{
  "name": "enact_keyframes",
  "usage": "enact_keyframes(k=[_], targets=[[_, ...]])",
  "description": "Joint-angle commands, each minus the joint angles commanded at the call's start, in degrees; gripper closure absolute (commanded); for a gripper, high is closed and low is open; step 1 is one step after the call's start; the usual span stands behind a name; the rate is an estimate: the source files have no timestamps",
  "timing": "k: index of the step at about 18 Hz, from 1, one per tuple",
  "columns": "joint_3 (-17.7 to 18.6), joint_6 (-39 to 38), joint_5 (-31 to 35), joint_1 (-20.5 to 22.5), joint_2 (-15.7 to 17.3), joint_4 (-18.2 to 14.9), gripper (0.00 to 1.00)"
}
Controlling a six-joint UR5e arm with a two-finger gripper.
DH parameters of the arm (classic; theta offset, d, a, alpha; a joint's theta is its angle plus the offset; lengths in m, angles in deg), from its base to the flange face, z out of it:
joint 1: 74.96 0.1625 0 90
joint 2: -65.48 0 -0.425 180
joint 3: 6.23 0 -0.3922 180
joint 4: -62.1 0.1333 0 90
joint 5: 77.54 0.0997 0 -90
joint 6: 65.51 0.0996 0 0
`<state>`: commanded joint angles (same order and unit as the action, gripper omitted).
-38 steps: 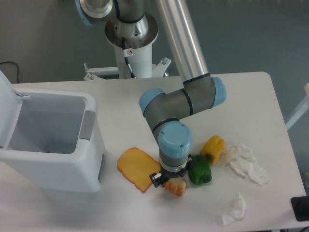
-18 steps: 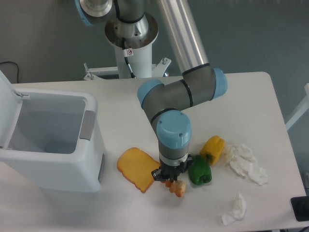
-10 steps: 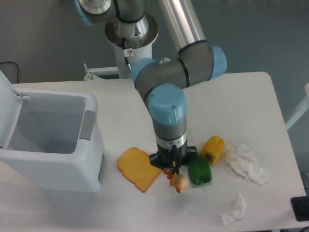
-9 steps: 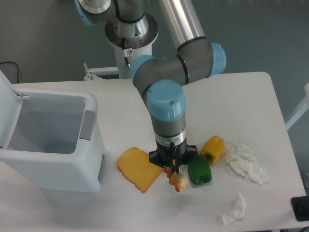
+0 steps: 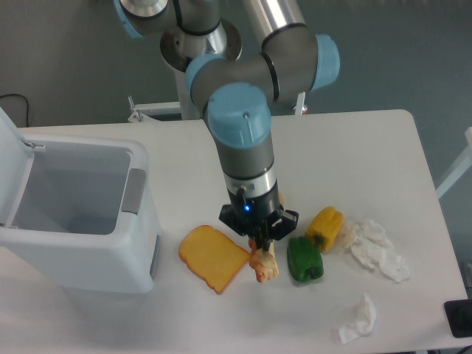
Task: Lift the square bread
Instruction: 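Lift the gripped bread roll up off the table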
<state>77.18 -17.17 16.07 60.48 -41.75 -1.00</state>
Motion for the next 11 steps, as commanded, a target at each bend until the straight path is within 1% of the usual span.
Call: enact_keyframes(k=[3,5,11], targets=[[0.1,2.9,0.2,0.1,0.7,-3.3,0.87],[1.7,5.1,0.2,0.4,2.1,-4.6,0.87],[1.7,6.0,0.4,0.6,2.5,-4.6,0.87]])
